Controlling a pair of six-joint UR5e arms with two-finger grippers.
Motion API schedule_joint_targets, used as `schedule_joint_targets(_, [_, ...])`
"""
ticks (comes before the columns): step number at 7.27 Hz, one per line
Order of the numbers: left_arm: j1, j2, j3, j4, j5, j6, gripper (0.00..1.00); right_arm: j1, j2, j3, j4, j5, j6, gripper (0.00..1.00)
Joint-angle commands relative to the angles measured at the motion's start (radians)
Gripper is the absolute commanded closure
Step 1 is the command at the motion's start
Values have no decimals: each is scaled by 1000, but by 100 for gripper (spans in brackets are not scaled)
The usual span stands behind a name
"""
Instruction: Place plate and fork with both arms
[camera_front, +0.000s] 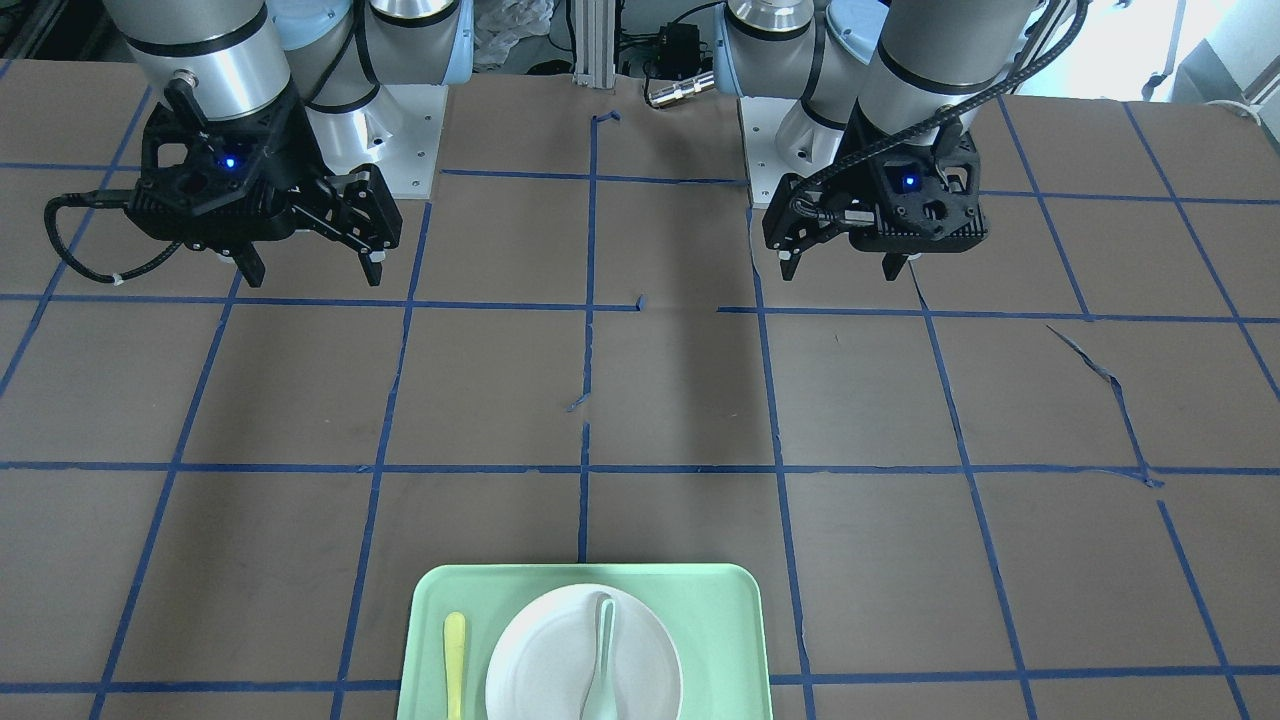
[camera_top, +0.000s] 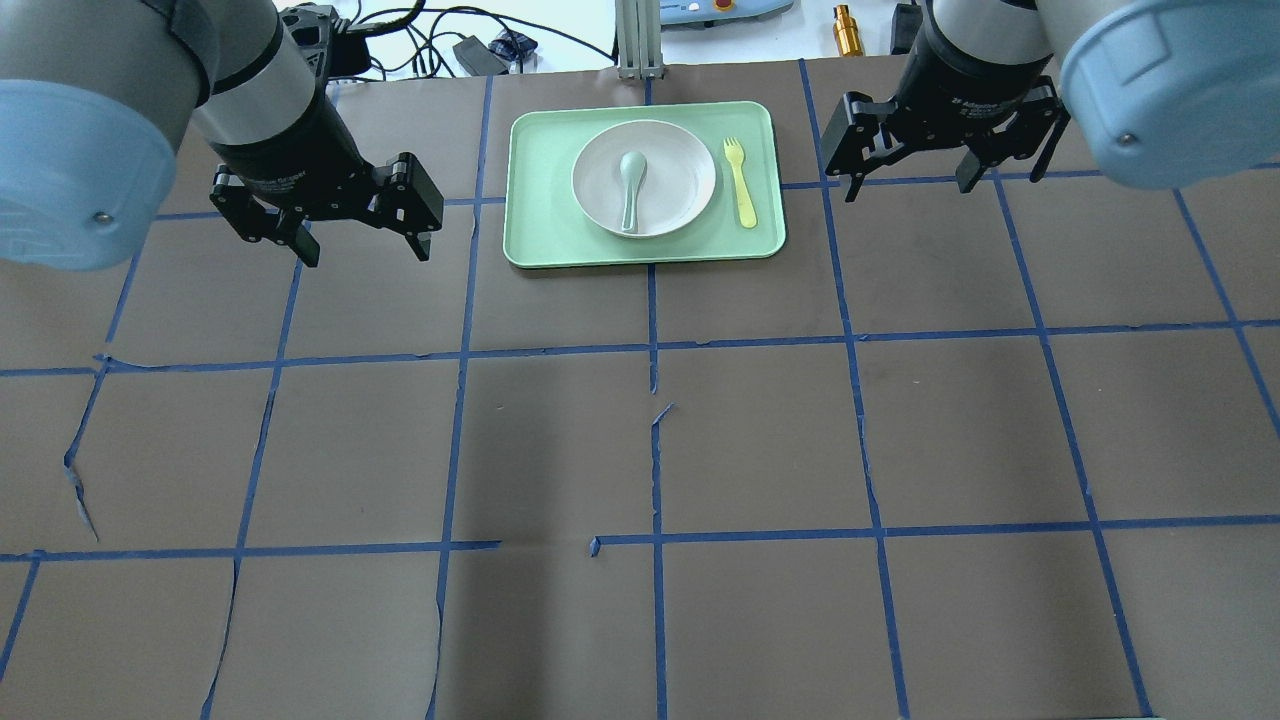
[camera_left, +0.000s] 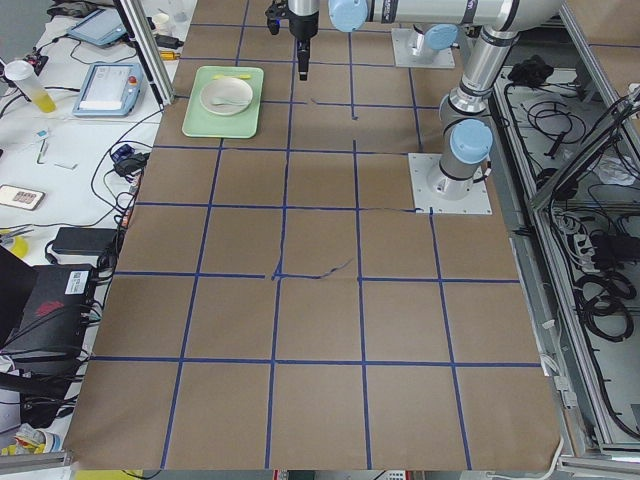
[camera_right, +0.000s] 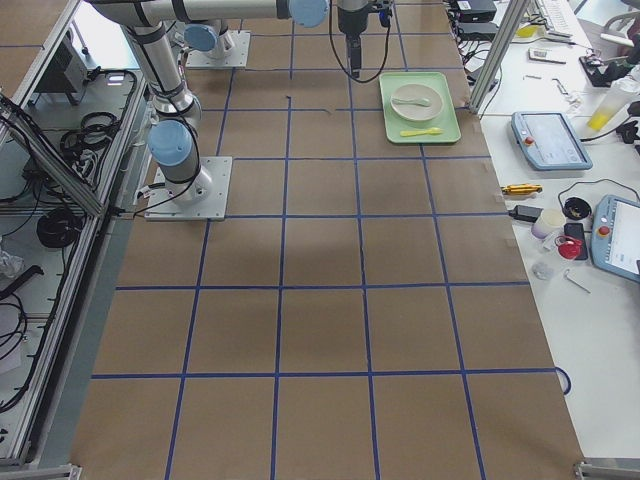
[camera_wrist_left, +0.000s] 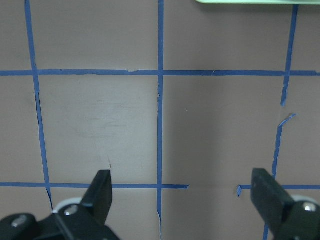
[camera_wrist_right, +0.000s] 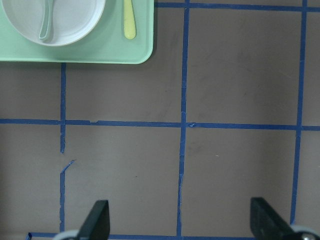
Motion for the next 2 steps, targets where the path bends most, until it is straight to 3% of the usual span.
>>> schedule_joint_targets(1, [0, 0, 0, 2, 2, 0, 0, 1, 0, 1, 1, -1, 0, 0])
schedule_joint_targets(2, [2, 1, 8, 2, 2, -2, 0, 1, 1, 1, 2, -1, 0, 0])
